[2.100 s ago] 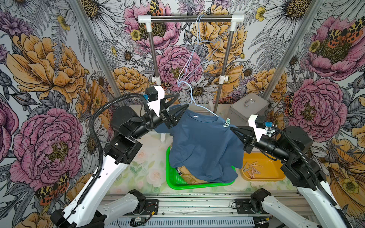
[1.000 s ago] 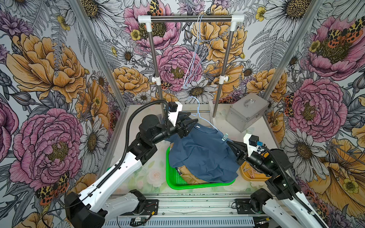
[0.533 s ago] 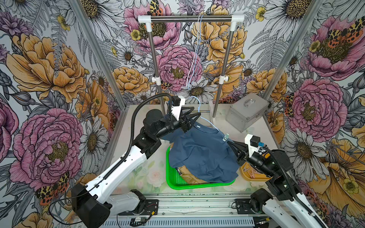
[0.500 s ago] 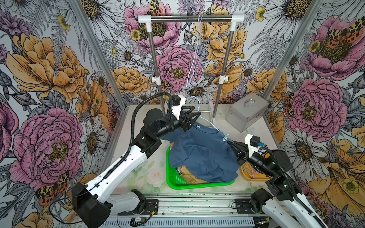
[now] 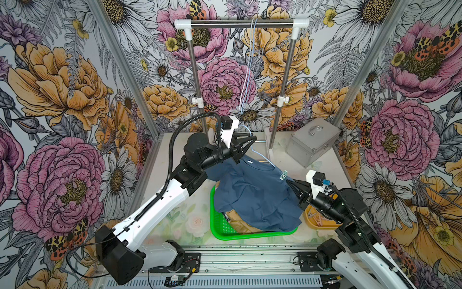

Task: Remove the clothespins securing t-shirts to the hanger
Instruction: Pick up the hanger from the clothes rail.

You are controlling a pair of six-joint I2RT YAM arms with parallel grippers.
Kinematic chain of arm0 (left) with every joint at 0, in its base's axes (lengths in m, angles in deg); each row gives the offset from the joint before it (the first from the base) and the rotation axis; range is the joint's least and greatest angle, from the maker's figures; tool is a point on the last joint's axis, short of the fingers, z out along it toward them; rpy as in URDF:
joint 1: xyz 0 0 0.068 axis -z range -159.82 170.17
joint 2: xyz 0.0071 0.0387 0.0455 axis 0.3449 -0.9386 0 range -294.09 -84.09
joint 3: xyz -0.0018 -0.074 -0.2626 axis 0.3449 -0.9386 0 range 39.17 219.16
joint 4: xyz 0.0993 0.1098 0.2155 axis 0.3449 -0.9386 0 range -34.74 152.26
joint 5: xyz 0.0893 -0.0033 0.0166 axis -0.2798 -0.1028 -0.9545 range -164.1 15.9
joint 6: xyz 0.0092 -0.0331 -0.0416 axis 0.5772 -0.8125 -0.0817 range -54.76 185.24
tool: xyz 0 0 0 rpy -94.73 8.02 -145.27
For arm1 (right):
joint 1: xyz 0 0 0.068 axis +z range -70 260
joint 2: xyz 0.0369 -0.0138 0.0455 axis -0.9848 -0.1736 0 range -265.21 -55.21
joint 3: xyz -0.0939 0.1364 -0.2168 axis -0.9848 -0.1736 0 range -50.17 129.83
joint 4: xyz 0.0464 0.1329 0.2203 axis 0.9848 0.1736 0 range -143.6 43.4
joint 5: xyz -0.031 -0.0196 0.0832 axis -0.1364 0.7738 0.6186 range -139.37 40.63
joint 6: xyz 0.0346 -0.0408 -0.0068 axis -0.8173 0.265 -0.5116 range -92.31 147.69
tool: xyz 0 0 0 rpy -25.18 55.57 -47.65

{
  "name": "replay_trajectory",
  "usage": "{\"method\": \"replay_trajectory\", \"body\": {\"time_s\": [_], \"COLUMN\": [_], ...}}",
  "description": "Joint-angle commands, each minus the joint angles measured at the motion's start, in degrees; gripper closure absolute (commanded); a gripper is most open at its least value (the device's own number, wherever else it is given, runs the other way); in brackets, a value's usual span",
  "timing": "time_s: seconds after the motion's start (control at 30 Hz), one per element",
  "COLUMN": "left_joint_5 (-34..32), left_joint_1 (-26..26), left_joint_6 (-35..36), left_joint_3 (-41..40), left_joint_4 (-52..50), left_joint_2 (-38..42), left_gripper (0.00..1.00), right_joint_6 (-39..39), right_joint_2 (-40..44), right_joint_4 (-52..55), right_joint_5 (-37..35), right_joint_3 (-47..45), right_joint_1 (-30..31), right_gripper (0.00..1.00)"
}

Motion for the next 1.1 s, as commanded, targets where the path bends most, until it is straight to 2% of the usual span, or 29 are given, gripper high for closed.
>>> {"method": "replay_trajectory", "body": {"time_s": [0.0,0.17,0.27,0.37,0.57,0.63,0.8,0.93,1.07], "left_joint_5": [1.73,0.90,0.55,-0.25,-2.17,-2.78,-6.50,-14.37,-16.02], "left_joint_1": [0.64,0.57,0.66,0.67,0.60,0.77,2.10,5.84,7.15], "left_joint_6": [0.44,1.04,1.97,3.33,8.06,8.92,11.29,16.51,18.35], "left_joint_3": [1.34,1.05,1.29,1.54,1.84,1.53,-0.29,-0.51,-1.01], "left_joint_4": [-0.99,-2.36,-3.56,-4.06,-8.71,-10.09,-10.96,-14.08,-14.79], "left_joint_2": [-0.31,-0.13,0.02,0.76,3.49,4.31,5.60,4.92,3.54], "left_gripper": [0.82,0.85,0.98,1.00,1.00,1.00,1.00,1.00,1.00], "right_joint_6": [0.82,0.83,0.99,1.56,4.05,6.81,11.11,12.33,14.87], "right_joint_2": [-0.15,-0.33,-0.33,-0.46,-0.72,-1.55,-5.11,-9.30,-15.31], "right_joint_4": [-1.73,-1.78,-1.50,1.28,14.62,21.95,38.08,46.87,56.20], "right_joint_5": [0.38,0.48,0.24,-0.93,-4.76,-6.40,-8.55,-9.08,-10.70], "right_joint_3": [3.47,3.89,4.07,5.04,11.77,15.81,26.50,34.95,43.60], "right_joint_1": [-0.17,-0.14,-0.17,-0.14,-0.18,-0.12,-0.19,-0.18,-0.14], "right_gripper": [1.00,1.00,1.00,0.99,0.33,0.24,0.16,0.13,0.07]}}
